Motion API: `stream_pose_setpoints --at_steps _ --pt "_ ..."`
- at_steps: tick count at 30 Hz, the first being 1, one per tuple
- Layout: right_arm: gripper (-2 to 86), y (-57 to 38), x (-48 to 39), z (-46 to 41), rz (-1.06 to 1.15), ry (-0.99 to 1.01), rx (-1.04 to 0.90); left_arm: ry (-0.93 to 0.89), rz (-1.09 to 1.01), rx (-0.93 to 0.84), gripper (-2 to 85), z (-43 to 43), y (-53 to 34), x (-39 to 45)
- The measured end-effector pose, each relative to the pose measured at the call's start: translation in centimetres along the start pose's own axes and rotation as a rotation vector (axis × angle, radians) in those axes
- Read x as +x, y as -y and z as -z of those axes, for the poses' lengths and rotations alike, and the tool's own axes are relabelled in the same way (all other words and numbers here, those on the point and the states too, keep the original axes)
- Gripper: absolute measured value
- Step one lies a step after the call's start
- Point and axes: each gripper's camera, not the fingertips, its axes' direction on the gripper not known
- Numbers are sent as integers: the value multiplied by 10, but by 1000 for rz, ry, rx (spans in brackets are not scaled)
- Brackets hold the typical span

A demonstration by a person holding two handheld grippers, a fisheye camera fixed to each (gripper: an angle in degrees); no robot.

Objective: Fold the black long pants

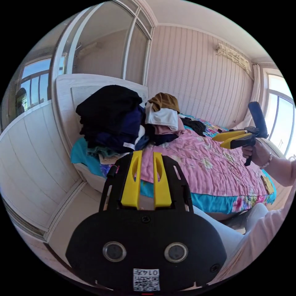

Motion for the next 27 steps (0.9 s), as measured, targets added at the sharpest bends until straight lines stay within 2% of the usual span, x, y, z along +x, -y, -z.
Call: stream_pose_setpoints --at_steps 3,8,11,14,17,19,22,27 --pt "135 76 6 -44 43 4 -16 107 45 75 87 0 17 -48" --pt "142 167 18 -107 35 -46 -13 148 109 109 109 -17 49 -97" --pt "148 204 29 -139 -27 -70 19 134 164 71 133 -36 66 -116" --pt "111 225 45 -157 -133 -27 82 164 204 32 130 -50 75 -128" --pt "33 236 58 -172 -160 -5 1 107 243 14 60 -49 85 -137" --pt "14 236 55 -165 -117 25 5 110 225 45 27 -37 95 -136" --pt "3 230 43 -122 -2 -11 110 106 120 142 0 -12 119 -123" --pt "-1 219 47 7 29 16 347 74 -46 385 -9 54 207 -74"
